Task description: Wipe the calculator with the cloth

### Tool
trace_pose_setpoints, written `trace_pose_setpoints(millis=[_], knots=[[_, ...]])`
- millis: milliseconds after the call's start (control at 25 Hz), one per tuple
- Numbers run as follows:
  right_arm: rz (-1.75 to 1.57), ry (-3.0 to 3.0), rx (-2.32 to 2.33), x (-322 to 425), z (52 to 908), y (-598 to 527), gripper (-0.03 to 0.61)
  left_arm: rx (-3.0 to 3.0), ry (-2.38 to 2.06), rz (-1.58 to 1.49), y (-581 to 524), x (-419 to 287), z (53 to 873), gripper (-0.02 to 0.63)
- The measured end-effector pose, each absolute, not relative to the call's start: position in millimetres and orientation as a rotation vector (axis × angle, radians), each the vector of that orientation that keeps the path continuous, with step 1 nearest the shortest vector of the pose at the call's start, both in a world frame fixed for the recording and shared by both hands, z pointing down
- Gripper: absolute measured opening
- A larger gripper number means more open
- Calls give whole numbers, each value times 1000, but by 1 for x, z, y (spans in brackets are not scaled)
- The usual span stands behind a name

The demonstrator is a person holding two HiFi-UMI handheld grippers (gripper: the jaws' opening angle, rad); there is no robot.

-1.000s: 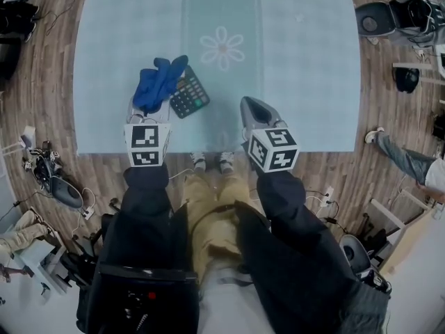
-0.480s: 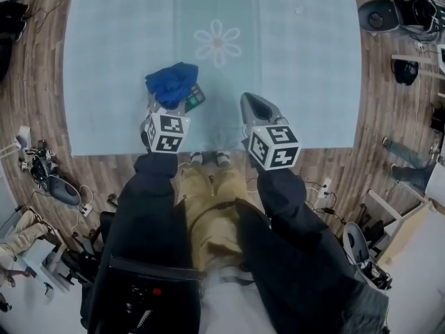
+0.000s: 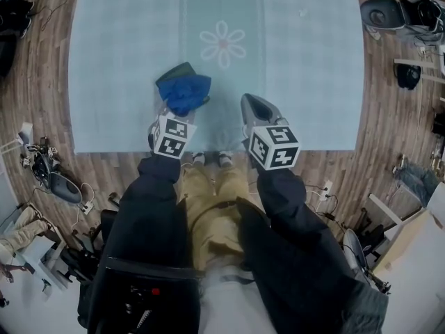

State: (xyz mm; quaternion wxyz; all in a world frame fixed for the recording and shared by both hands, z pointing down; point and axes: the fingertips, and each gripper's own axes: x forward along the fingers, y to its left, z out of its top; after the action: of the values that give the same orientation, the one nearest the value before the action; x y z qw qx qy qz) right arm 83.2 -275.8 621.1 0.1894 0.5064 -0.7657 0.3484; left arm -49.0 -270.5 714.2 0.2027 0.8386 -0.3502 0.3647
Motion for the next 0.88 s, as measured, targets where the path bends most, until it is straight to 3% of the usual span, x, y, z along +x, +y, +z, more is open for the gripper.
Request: trace_pose_setpoints(millis=[880], knots=[[927, -2214, 1464, 85, 587, -243, -2, 2224, -871, 707, -208, -31, 683, 69]])
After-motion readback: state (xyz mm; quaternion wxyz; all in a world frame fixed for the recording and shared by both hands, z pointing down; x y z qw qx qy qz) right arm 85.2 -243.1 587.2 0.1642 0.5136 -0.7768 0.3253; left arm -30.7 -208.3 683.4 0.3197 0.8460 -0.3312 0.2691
